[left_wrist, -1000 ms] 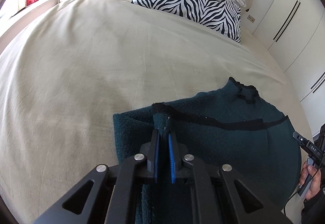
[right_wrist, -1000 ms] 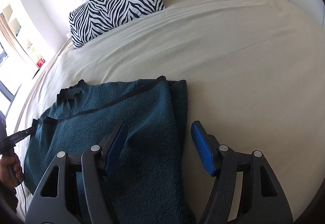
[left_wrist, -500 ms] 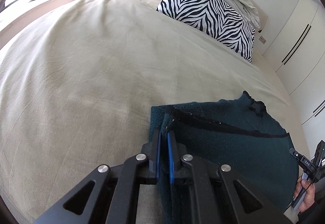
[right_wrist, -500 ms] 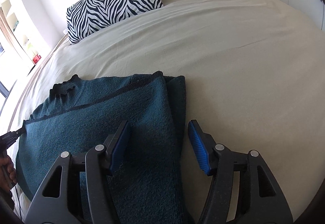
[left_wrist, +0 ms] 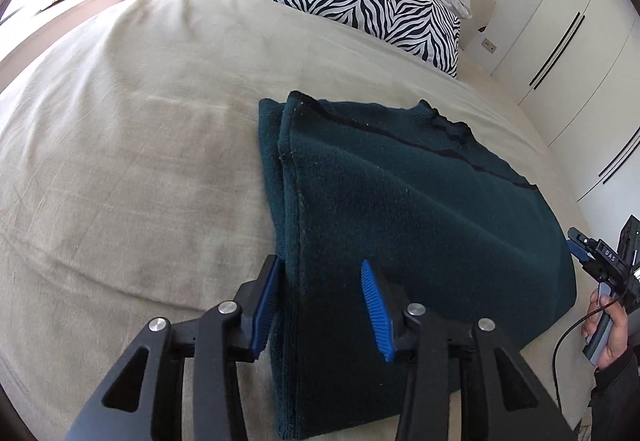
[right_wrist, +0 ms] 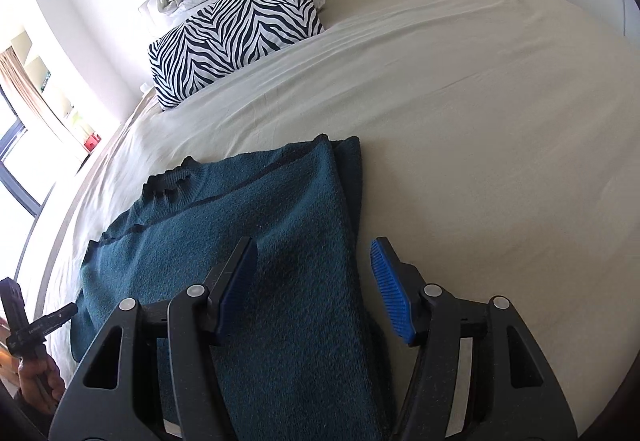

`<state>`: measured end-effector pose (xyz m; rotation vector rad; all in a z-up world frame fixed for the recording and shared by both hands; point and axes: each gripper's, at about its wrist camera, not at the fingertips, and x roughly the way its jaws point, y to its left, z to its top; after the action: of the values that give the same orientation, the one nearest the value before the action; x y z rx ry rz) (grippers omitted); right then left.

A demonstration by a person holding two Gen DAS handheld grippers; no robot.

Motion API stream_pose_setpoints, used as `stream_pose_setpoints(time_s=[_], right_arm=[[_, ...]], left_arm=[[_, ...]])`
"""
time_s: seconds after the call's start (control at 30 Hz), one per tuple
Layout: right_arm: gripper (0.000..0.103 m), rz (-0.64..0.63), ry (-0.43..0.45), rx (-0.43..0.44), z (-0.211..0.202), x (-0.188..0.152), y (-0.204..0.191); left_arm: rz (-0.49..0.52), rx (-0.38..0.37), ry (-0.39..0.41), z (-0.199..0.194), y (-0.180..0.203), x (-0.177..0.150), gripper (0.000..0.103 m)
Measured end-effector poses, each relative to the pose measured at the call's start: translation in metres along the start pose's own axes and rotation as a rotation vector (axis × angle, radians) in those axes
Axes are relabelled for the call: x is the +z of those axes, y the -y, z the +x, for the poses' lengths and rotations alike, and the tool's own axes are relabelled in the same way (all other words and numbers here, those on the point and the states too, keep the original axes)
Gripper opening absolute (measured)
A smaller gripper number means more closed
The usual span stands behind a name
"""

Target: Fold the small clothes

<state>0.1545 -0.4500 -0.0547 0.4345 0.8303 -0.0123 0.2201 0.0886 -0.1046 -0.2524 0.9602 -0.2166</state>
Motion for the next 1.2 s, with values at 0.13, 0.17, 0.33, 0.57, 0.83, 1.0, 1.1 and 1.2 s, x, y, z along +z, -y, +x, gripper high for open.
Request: stream_pose_setpoints(time_s=[0.13,0.17,0.33,0.57,0.83,1.0,1.1,1.2], right_arm=[[0.058,0.014,-0.017,-0.012,-0.007,-0.014,0.007],[0.058,0.019,-0.016,-0.011,-0.009,-0.017,0.008],[0.058,0.044,-0.022,-0.011,-0.01,-0.028,0.017],[0.058,0.033,-0.021,-0.022,-0.01,-0.034,0.022],[0.058,0.08,0.007,-0.034,-0.028,-0.037,0.036],[0.058,0.15,0.02,-0.027,-0.044,-0.04,0.055],[0.058,0.16,0.015,-0.014,-0.046,-0.044,0.06],[0.058,0.119,0.001,-0.023,-0.042,-0.048,0.056]], left_arm=[[-0.043,0.005,0.009,-0.005,-0.007,-0.004,0.02],[-0.044,0.005,0.01,-0.006,-0.008,-0.004,0.017],[-0.042,0.025,0.028,-0.016,-0.008,-0.011,0.008],[-0.099,0.037,0.045,-0.021,-0.019,-0.033,0.008],[-0.101,0.039,0.042,-0.022,-0.027,-0.033,0.026],[-0.068,0.061,0.092,-0.038,-0.014,-0.028,0.029],[-0.019,0.06,0.116,-0.038,0.002,-0.021,0.034],[0.044,0.073,0.089,-0.022,0.018,-0.021,0.041]])
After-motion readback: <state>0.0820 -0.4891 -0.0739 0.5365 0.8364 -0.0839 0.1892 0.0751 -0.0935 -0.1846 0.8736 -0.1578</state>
